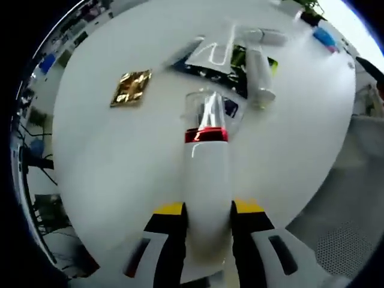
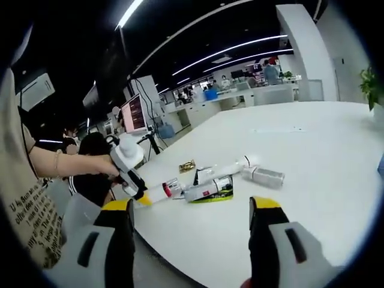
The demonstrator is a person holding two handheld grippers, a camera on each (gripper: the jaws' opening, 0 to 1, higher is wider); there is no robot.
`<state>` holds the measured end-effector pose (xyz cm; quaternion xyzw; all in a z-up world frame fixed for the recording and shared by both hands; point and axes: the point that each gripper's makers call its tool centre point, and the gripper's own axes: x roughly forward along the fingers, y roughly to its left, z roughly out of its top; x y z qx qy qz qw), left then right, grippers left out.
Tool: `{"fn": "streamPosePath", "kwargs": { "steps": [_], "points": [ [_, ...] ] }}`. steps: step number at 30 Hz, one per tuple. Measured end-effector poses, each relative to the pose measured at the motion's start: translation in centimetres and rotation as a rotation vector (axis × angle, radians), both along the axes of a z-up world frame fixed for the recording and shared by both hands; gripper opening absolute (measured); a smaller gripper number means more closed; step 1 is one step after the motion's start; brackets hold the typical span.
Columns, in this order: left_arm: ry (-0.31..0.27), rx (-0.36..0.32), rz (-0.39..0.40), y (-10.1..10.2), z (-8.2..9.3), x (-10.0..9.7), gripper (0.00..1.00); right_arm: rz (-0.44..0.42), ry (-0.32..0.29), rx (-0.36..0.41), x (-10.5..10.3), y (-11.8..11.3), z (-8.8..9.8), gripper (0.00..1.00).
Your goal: Arrange the skincare products in the storage area until every visible bottle or jar stands upright without overlapping.
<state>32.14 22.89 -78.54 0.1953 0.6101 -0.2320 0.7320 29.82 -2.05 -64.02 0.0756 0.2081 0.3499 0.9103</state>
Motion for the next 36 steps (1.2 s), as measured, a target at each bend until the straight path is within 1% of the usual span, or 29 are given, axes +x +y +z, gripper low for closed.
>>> {"fn": "streamPosePath", "kwargs": {
  "steps": [2, 5, 10, 12, 13, 14, 16, 17, 18, 21, 23, 26, 28, 31, 33, 34, 36],
  "points": [
    [0.007, 0.011, -0.032, 0.0, -0.1, 0.0, 0.26, -0.008, 0.000, -0.001, 0.0, -0.3, 0.0, 0.79],
    [0.008, 0.026, -0.053, 0.0, -0.3, 0.1, 0.27, -0.018, 0.002, -0.004, -0.1, -0.6, -0.1, 0.79],
    [0.016, 0.050, -0.120, -0.2, -0.2, 0.2, 0.29, -0.030, 0.001, -0.005, -0.3, -1.0, 0.0, 0.79],
    [-0.027, 0.041, -0.132, -0.7, 0.0, 1.2, 0.30, -0.035, 0.002, -0.007, -0.3, -1.2, -0.1, 0.79],
    [-0.028, 0.035, -0.130, -0.8, 0.1, 1.4, 0.29, -0.036, 0.003, -0.007, -0.3, -1.3, -0.1, 0.79],
    [-0.016, 0.033, -0.127, -1.0, 0.1, 1.6, 0.29, -0.039, 0.004, -0.008, -0.3, -1.4, -0.1, 0.79],
    [0.000, 0.043, -0.147, -1.2, -0.2, 1.8, 0.29, -0.042, 0.004, -0.010, -0.3, -1.5, -0.1, 0.79],
    [0.007, 0.045, -0.147, -1.2, -0.3, 1.9, 0.29, -0.043, 0.004, -0.010, -0.3, -1.5, -0.1, 0.79],
    [0.027, 0.045, -0.140, -1.2, -0.3, 1.9, 0.29, -0.044, 0.005, -0.011, -0.3, -1.6, -0.2, 0.79],
    [0.053, 0.037, -0.132, -1.2, -0.5, 1.9, 0.29, -0.050, 0.008, -0.012, -0.2, -1.8, -0.3, 0.79],
    [0.053, 0.038, -0.131, -1.2, -0.4, 1.9, 0.29, -0.050, 0.011, -0.015, -0.3, -1.8, -0.4, 0.79],
    [0.058, 0.043, -0.094, -1.2, -0.4, 1.8, 0.27, -0.048, 0.015, -0.016, -0.2, -1.7, -0.7, 0.79],
    [0.057, 0.038, -0.071, -1.2, -0.4, 1.8, 0.25, -0.046, 0.016, -0.017, -0.2, -1.6, -0.7, 0.79],
    [0.034, 0.013, -0.054, -1.1, -0.3, 1.9, 0.24, -0.038, 0.011, -0.014, -0.2, -1.2, -0.6, 0.78],
    [0.012, -0.019, -0.037, -1.1, -0.3, 1.9, 0.24, -0.035, 0.010, -0.012, -0.2, -1.0, -0.6, 0.78],
    [-0.004, -0.049, -0.030, -1.2, -0.2, 2.0, 0.24, -0.030, 0.010, -0.012, -0.3, -0.9, -0.5, 0.78],
    [-0.009, -0.074, -0.005, -1.0, -0.1, 1.9, 0.24, -0.022, 0.008, -0.013, -0.4, -0.8, -0.4, 0.78]
  ]
}}
